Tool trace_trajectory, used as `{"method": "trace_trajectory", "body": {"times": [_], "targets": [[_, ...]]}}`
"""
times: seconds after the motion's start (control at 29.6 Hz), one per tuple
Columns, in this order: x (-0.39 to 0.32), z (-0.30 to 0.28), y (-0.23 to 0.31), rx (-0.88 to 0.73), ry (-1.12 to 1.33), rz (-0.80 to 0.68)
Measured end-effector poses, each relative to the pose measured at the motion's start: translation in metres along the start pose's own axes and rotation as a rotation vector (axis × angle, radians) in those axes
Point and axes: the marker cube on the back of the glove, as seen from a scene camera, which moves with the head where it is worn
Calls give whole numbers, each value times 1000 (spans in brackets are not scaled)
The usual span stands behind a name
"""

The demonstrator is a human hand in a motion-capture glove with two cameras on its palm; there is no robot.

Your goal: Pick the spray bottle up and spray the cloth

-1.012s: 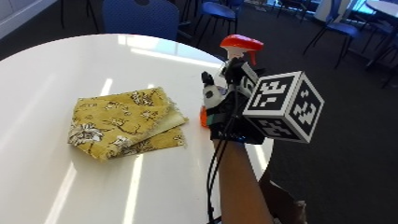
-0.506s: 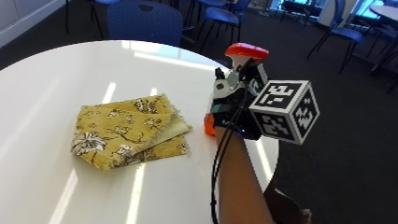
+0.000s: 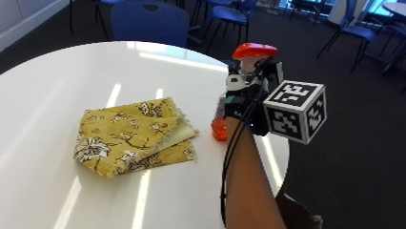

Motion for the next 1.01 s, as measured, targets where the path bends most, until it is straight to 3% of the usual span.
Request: {"method": "trace_trajectory", "body": {"times": [0.44, 1.01], "targets": [[-27, -3, -10, 117, -75, -67], [-52, -6, -10, 146, -106, -126]]}}
